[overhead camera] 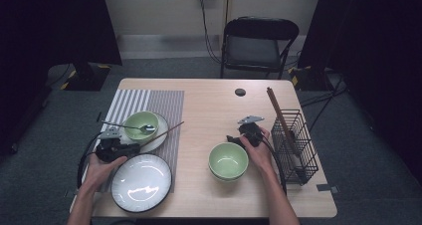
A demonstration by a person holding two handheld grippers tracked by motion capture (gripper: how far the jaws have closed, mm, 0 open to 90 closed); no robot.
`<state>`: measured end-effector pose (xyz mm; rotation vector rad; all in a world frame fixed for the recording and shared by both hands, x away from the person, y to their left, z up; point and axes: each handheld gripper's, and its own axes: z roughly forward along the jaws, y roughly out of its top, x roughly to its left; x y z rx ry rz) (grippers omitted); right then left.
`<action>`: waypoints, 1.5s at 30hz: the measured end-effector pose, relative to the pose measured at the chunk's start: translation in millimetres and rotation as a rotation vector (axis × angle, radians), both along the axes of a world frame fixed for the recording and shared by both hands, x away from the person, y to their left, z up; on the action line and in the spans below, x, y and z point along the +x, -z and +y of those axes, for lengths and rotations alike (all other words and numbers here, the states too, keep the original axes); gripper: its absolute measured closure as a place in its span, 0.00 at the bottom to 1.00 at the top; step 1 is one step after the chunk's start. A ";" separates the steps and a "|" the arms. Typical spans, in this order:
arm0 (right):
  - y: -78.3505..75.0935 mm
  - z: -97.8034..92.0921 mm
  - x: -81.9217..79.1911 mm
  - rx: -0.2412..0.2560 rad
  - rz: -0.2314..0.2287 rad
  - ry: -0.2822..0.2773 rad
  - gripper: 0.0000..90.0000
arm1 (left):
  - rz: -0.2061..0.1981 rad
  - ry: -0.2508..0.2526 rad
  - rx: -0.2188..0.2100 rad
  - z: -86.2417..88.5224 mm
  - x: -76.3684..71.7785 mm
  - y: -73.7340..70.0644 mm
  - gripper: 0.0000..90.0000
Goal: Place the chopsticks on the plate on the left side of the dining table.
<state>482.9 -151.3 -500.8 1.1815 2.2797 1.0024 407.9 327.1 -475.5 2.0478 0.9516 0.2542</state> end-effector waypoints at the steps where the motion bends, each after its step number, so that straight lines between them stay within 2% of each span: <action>1: 0.0 0.0 0.0 0.000 0.000 0.000 0.22 | 0.000 0.001 -0.003 0.1 0.1 0.2 0.90; 16: 0.0 0.0 -0.1 0.000 0.000 0.001 0.22 | 0.003 -0.026 -0.004 0.9 -0.5 0.2 0.90; 21: 0.0 0.0 -0.1 0.000 -0.001 0.001 0.22 | -0.003 -0.020 -0.048 2.1 -1.8 -2.3 0.83; 29: 0.0 0.0 -0.1 0.000 0.000 0.001 0.22 | -0.007 -0.013 -0.094 4.8 -4.7 -7.9 0.74; 33: -0.1 0.0 -0.2 0.001 0.000 0.000 0.22 | -0.031 -0.013 -0.072 2.5 -10.3 -15.2 0.67; 37: -0.7 -0.1 0.1 -0.001 0.007 -0.002 0.22 | -0.048 -0.031 -0.075 3.0 -13.0 -20.2 0.60; 40: -2.8 -0.4 1.5 -0.014 0.024 0.000 0.22 | -0.044 -0.035 -0.078 1.8 -14.8 -22.5 0.56; 43: -7.1 1.3 1.5 -0.046 0.034 -0.006 0.23 | -0.037 -0.039 -0.084 0.3 -15.8 -22.4 0.53; 45: -10.8 -0.3 1.3 -0.028 0.030 0.009 0.23 | -0.032 -0.035 -0.084 -2.1 -16.3 -22.1 0.52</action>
